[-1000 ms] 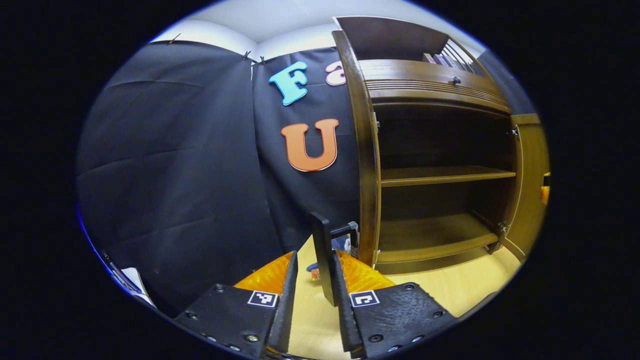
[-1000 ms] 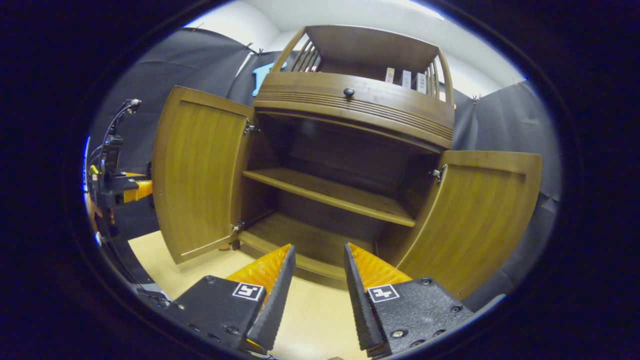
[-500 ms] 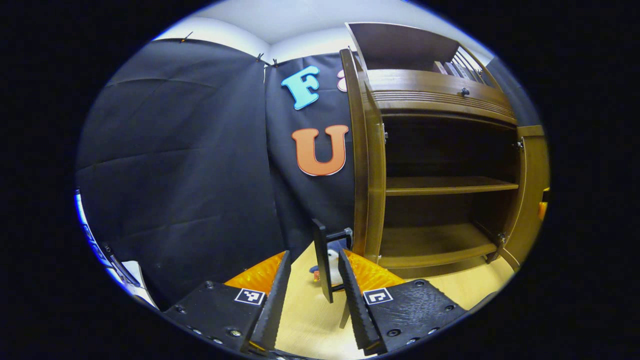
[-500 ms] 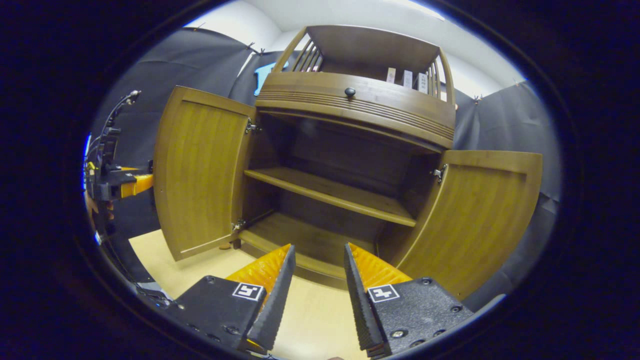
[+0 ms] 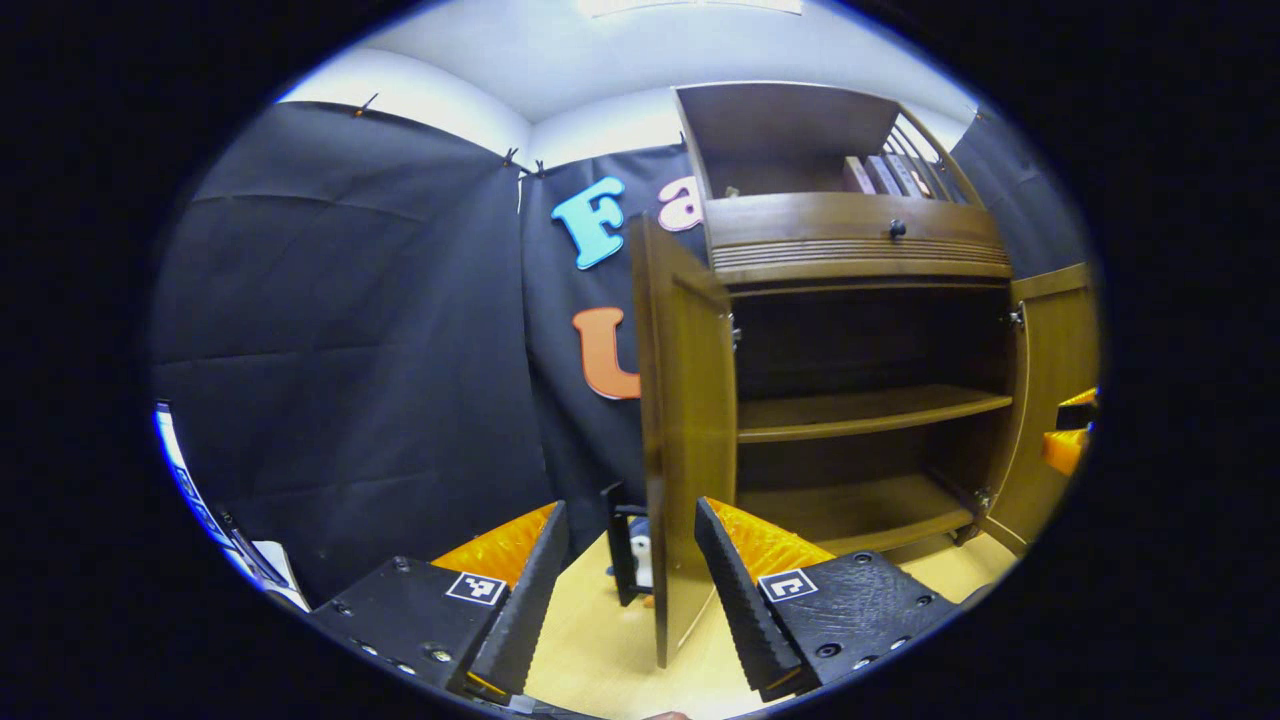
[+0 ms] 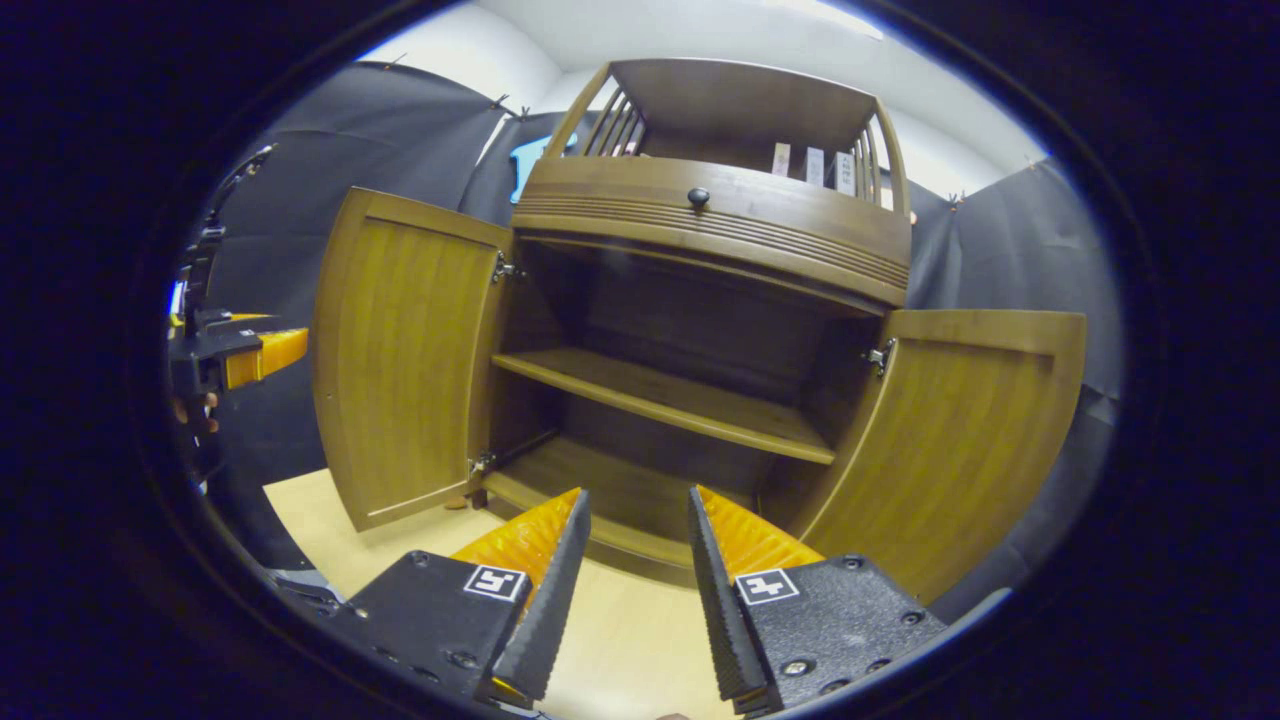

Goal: Open the right door of the double-door shoe cabinet with the right hand, and open the left door with the left hand.

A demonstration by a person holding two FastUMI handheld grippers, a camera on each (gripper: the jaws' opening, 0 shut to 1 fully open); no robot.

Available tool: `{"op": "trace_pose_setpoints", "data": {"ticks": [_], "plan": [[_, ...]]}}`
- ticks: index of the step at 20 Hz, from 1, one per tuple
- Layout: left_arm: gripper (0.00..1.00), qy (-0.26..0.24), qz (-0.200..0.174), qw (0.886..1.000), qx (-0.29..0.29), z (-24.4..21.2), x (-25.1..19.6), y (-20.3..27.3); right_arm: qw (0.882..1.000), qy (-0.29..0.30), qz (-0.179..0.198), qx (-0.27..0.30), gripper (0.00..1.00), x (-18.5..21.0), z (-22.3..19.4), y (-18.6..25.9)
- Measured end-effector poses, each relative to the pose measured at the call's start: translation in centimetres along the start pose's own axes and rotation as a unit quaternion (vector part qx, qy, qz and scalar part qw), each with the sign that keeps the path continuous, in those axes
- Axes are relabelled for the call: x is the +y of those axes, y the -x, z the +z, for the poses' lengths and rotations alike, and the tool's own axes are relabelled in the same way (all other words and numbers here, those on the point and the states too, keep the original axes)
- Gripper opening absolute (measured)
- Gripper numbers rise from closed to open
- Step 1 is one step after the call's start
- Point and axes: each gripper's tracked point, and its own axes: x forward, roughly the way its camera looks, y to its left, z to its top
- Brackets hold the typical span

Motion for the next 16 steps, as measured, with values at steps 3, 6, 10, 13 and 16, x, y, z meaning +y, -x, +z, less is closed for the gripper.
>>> {"op": "trace_pose_setpoints", "data": {"ticks": [3,6,10,13,16], "plan": [[0.70,0.010,-0.023,0.999,-0.026,2.2,-2.6,1.0,1.000,-0.006,-0.004,-0.013,0.64,-0.6,1.3,0.6],[0.95,0.023,-0.053,0.997,-0.050,4.8,-5.3,1.0,0.999,-0.019,-0.012,-0.035,0.74,-1.5,3.2,1.6],[0.87,0.029,-0.091,0.993,-0.064,7.0,-8.6,1.4,0.997,-0.037,-0.033,-0.062,0.87,-3.6,5.9,2.6],[1.00,0.017,-0.111,0.991,-0.066,7.9,-10.9,1.5,0.995,-0.048,-0.049,-0.076,0.87,-5.1,7.3,3.4],[0.96,0.015,-0.135,0.989,-0.062,8.4,-13.1,1.9,0.993,-0.056,-0.062,-0.084,0.87,-6.2,7.9,4.1]]}}
